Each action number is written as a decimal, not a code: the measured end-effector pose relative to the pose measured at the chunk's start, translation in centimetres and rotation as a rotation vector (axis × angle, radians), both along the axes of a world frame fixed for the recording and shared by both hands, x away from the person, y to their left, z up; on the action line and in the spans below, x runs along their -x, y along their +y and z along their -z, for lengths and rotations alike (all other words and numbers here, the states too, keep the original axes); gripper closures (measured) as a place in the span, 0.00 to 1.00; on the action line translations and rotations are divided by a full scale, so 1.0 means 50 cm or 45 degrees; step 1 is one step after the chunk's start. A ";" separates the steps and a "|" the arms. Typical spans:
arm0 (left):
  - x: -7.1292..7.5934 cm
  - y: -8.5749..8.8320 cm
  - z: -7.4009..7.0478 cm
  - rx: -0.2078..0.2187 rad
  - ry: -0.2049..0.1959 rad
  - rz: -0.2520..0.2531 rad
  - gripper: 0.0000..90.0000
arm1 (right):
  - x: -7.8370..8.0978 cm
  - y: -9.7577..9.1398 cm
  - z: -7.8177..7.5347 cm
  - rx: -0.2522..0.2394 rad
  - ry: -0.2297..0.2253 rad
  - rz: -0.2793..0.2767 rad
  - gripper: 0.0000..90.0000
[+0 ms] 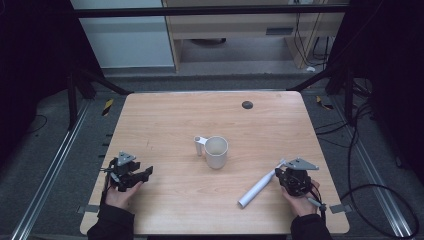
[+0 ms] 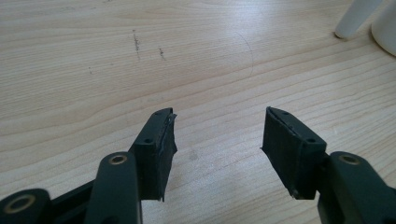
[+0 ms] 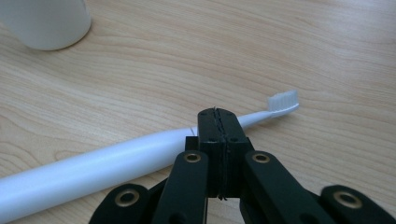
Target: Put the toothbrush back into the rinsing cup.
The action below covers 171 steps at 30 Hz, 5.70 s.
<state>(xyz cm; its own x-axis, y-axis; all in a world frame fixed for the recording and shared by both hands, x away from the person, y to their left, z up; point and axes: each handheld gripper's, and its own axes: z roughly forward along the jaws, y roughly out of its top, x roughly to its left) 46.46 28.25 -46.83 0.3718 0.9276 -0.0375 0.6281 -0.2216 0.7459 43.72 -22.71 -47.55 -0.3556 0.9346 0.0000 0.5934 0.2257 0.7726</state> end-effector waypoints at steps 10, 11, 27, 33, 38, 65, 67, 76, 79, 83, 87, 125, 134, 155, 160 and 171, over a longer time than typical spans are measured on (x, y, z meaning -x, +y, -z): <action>-0.002 -0.005 0.001 -0.012 0.001 0.009 0.49 | -0.007 0.003 0.012 0.014 0.039 -0.014 1.00; -0.002 -0.005 0.001 -0.014 0.002 0.011 0.49 | -0.008 0.005 0.013 0.019 0.045 -0.016 1.00; -0.002 -0.008 0.001 -0.030 -0.005 0.025 0.49 | -0.022 0.021 0.024 0.053 0.087 -0.024 1.00; -0.004 -0.008 0.002 -0.032 -0.006 0.025 0.49 | -0.030 0.025 0.023 0.056 0.083 -0.017 1.00; -0.003 -0.009 0.002 -0.035 -0.007 0.028 0.49 | -0.044 0.027 0.026 0.062 0.083 -0.011 1.00; -0.003 -0.009 0.002 -0.030 -0.010 0.034 0.49 | -0.089 0.038 0.029 0.023 0.086 -0.008 1.00; -0.002 -0.009 0.002 -0.025 -0.011 0.031 0.49 | -0.085 0.037 0.022 0.010 0.067 -0.014 1.00; -0.001 -0.007 0.002 -0.028 -0.011 0.037 0.49 | -0.045 0.062 -0.019 -0.088 0.003 -0.156 0.99; -0.001 -0.007 0.002 -0.028 -0.012 0.037 0.49 | -0.036 0.071 -0.023 -0.101 0.003 -0.183 1.00; 0.001 -0.007 0.001 -0.022 -0.011 0.035 0.49 | -0.026 0.091 -0.024 -0.138 0.029 -0.245 1.00; 0.002 -0.007 0.001 -0.023 -0.010 0.037 0.49 | -0.016 0.095 -0.025 -0.146 0.029 -0.268 1.00; 0.004 -0.008 0.001 -0.034 -0.007 0.045 0.49 | 0.053 0.128 0.015 -0.066 0.159 -0.391 1.00; 0.003 -0.008 0.001 -0.035 -0.007 0.045 0.49 | 0.053 0.124 0.015 -0.048 0.167 -0.380 1.00; 0.003 -0.009 0.002 -0.032 -0.001 0.046 0.49 | 0.070 0.039 -0.003 -0.042 0.146 -0.181 1.00; 0.003 -0.009 0.002 -0.034 -0.004 0.049 0.49 | 0.087 0.032 0.013 -0.002 0.209 -0.170 1.00; 0.002 -0.008 0.002 -0.037 0.005 0.049 0.49 | 0.105 0.058 -0.012 -0.075 0.136 -0.256 1.00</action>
<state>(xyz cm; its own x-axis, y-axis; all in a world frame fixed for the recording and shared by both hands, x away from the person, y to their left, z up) 46.38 27.84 -46.95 0.4069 0.9134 -0.0124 0.6215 -0.2669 0.7365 38.48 -19.81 -46.96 -0.5299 0.8421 0.1001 0.6200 0.3042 0.7232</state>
